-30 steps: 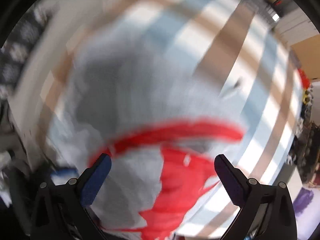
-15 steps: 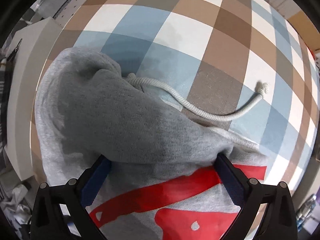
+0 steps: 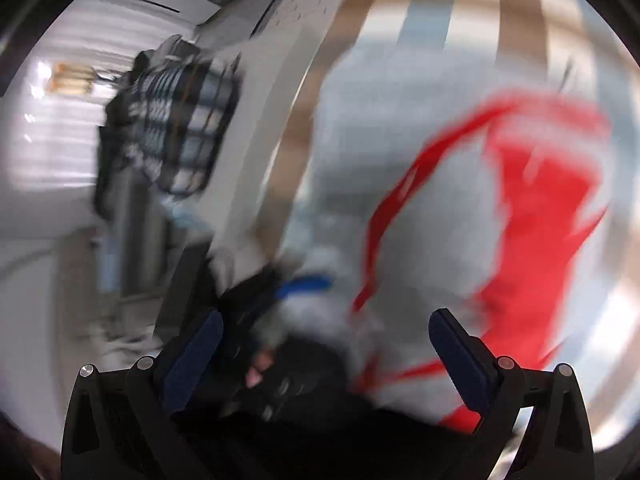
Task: Fold large clothes
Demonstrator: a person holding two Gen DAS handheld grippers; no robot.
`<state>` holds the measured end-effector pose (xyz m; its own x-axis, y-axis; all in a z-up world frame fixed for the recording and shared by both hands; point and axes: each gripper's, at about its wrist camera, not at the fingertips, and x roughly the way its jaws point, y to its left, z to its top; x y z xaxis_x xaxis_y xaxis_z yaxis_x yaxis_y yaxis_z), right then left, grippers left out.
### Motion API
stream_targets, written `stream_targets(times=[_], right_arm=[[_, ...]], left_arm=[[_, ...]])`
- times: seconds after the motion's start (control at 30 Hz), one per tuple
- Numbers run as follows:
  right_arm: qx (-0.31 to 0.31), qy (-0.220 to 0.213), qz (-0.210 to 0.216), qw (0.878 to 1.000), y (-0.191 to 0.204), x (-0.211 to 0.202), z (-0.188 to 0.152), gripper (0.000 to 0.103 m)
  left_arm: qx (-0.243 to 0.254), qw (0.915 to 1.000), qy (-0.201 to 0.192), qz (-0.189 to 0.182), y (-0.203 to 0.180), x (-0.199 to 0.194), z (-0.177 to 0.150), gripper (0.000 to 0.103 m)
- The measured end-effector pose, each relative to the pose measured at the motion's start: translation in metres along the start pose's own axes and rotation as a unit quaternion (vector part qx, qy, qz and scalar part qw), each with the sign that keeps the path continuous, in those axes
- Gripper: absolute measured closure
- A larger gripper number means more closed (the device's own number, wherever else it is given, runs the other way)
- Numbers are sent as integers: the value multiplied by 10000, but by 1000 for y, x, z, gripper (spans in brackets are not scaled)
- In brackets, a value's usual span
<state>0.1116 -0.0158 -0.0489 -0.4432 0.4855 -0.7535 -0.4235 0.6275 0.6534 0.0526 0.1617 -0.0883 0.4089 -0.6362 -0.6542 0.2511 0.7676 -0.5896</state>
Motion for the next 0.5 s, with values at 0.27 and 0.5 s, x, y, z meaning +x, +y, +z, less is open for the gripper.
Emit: stream_targets(times=[0.27,0.5], right_arm=[[1043,8,505,9933,-45,31,0,0],[612,-270,-664,9955,-12,42,-8,0]], left_arm=[[-146,9997,-6,203,-4,-30,-20,15],[-520,9981,77,312,1,-27,-23,15]])
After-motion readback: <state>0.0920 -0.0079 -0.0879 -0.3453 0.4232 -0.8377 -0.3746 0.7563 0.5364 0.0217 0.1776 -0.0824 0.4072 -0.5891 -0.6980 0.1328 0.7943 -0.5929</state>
